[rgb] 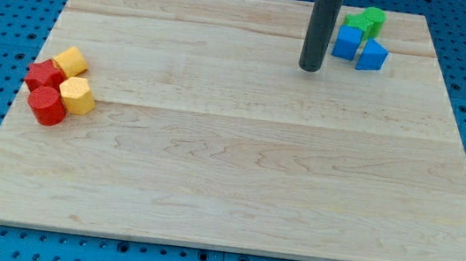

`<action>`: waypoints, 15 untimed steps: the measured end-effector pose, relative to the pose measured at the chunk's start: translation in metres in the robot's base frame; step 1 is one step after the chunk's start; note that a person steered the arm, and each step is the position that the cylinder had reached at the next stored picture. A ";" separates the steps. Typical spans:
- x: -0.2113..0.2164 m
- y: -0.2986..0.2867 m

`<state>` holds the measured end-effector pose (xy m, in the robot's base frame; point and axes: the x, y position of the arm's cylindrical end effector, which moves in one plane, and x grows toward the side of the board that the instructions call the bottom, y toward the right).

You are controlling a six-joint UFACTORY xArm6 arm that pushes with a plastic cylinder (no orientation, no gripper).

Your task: Push the yellow hexagon towards the center

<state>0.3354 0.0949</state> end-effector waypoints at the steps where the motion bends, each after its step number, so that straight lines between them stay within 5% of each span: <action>1: 0.000 0.000; 6: -0.001 -0.005; 7: 0.125 -0.027; 8: 0.222 -0.108; 9: 0.237 -0.251; 10: 0.215 -0.366; 11: 0.166 -0.369; 14: 0.067 -0.291; 15: 0.066 -0.246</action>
<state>0.4013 -0.1508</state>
